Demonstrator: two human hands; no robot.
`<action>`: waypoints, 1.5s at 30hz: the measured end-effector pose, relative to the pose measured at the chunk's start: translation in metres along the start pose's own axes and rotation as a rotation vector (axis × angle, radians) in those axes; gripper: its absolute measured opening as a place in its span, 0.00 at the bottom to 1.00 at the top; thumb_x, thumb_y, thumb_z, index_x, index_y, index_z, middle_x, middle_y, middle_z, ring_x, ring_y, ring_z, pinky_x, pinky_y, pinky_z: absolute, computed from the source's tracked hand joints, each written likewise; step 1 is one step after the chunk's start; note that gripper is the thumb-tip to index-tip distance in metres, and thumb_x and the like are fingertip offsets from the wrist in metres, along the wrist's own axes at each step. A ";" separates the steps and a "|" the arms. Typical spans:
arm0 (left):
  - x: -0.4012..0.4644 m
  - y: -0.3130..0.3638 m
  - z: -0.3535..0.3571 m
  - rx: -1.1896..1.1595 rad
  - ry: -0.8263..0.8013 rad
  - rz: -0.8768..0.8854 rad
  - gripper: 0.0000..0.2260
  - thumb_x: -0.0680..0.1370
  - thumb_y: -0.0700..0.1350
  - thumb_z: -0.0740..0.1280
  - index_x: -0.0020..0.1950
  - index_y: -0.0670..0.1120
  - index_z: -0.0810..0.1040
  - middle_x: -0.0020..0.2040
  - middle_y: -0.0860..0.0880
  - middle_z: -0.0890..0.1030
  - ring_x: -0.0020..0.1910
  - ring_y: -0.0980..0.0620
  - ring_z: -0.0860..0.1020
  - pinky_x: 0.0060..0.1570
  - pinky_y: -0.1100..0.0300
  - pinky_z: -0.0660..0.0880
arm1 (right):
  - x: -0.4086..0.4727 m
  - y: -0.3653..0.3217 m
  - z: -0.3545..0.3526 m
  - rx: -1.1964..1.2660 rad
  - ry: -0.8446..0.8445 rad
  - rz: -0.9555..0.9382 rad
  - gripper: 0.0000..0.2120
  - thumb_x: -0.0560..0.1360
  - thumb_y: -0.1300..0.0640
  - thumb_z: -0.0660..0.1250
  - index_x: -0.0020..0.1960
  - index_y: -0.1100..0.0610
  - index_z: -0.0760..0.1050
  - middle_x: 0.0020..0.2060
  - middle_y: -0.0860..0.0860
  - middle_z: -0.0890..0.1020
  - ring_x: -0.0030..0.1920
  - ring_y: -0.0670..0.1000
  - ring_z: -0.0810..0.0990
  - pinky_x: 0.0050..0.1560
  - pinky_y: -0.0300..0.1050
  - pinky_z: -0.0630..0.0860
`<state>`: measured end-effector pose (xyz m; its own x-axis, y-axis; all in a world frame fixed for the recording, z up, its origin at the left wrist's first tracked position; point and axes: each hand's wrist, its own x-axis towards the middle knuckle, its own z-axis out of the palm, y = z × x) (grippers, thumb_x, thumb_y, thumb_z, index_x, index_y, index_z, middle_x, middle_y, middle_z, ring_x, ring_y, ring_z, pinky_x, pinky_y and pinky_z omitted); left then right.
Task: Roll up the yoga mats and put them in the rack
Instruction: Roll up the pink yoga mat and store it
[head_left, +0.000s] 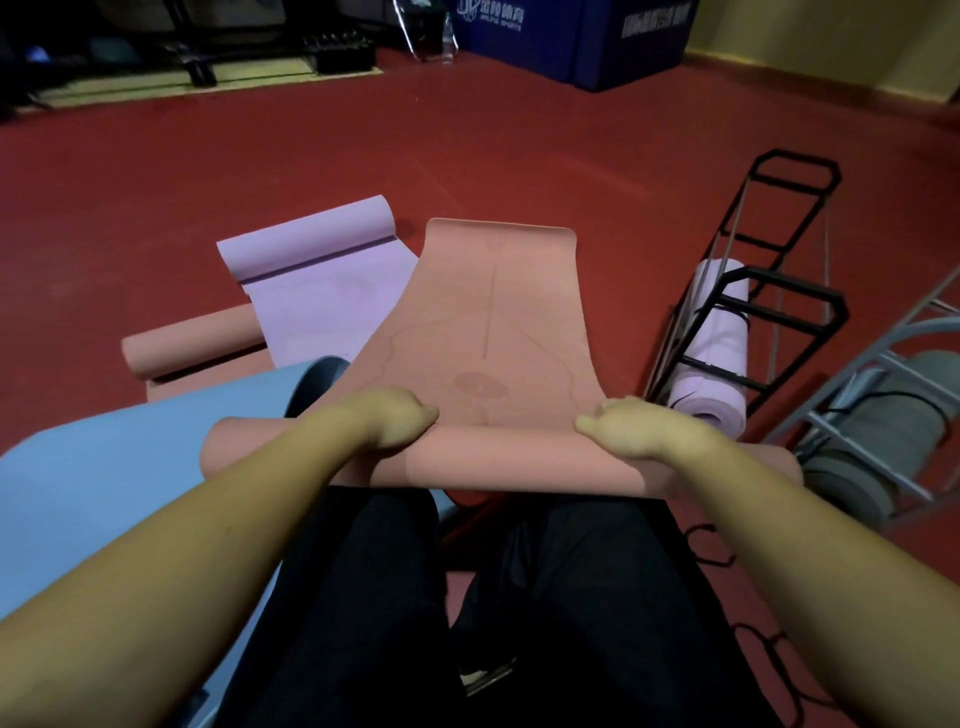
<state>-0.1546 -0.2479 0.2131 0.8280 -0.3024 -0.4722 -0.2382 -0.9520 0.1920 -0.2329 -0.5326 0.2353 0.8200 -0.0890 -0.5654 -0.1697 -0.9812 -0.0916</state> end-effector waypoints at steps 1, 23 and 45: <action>0.002 0.000 0.000 -0.015 -0.019 -0.008 0.24 0.81 0.57 0.51 0.59 0.45 0.79 0.65 0.40 0.77 0.60 0.42 0.74 0.63 0.51 0.69 | 0.002 0.002 0.004 -0.001 0.045 -0.034 0.22 0.83 0.49 0.48 0.65 0.61 0.73 0.63 0.63 0.73 0.65 0.61 0.70 0.60 0.45 0.64; 0.027 0.005 0.001 -0.058 0.067 -0.052 0.20 0.83 0.55 0.54 0.49 0.44 0.80 0.50 0.45 0.79 0.49 0.45 0.76 0.50 0.53 0.71 | 0.005 -0.008 0.039 -0.154 0.581 -0.025 0.32 0.78 0.31 0.48 0.46 0.55 0.80 0.46 0.54 0.83 0.50 0.57 0.81 0.40 0.46 0.65; -0.009 0.008 0.008 0.098 0.441 -0.007 0.27 0.83 0.58 0.47 0.37 0.45 0.76 0.42 0.45 0.80 0.45 0.44 0.77 0.44 0.55 0.71 | 0.016 -0.007 -0.017 0.019 0.072 0.009 0.36 0.80 0.34 0.46 0.74 0.58 0.68 0.74 0.60 0.67 0.72 0.59 0.68 0.69 0.50 0.65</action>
<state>-0.1679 -0.2532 0.2119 0.9620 -0.2670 -0.0574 -0.2608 -0.9605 0.0976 -0.2088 -0.5299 0.2412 0.8555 -0.1104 -0.5059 -0.1870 -0.9770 -0.1030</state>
